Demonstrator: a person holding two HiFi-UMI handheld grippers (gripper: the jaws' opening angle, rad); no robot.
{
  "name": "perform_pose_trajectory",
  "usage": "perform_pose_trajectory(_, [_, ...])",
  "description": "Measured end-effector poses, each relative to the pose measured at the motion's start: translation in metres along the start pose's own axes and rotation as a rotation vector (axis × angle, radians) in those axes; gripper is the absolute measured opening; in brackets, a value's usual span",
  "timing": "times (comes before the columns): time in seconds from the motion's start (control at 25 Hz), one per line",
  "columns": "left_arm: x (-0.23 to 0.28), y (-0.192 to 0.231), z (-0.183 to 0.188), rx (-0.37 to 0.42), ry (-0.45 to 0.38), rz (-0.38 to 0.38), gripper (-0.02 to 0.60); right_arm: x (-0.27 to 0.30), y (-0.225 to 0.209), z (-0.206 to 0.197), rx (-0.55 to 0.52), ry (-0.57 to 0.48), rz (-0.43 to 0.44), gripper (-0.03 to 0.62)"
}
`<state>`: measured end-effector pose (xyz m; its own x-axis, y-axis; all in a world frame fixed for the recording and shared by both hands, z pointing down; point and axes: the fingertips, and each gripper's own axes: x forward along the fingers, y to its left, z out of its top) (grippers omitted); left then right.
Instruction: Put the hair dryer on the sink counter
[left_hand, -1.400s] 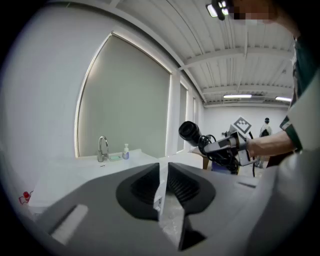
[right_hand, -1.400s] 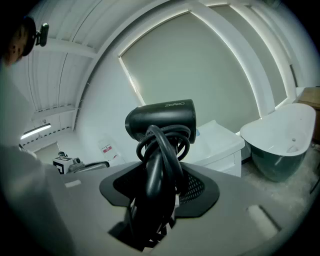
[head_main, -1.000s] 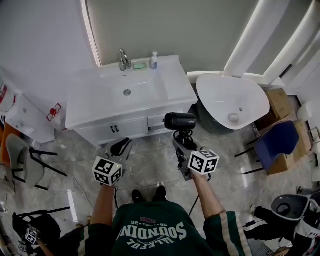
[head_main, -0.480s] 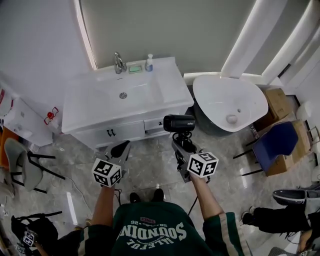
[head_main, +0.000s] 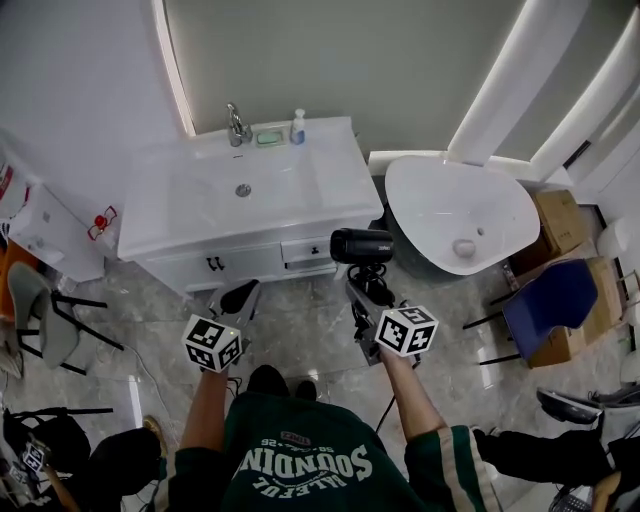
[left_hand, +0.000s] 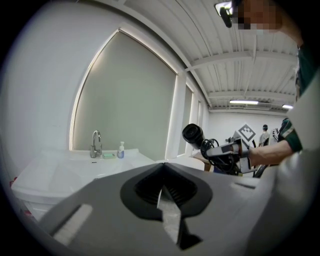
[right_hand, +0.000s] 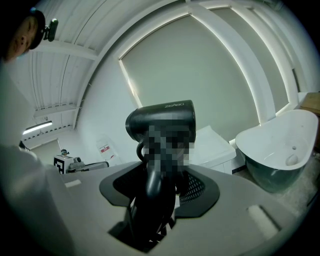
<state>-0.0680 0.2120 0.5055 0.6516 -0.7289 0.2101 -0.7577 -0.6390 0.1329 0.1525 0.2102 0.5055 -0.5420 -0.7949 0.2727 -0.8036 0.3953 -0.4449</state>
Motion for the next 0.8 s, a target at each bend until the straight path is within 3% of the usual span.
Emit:
perform_pose_trajectory(0.44, [0.056, 0.023, 0.005, -0.001, 0.004, -0.028, 0.051, 0.029, -0.035, 0.015, 0.022, -0.007, -0.013, 0.192])
perform_pose_trajectory(0.8, [0.154, 0.095, 0.018, -0.012, 0.023, -0.088, 0.052, 0.104, -0.075, 0.052, 0.025, -0.001, -0.044, 0.192])
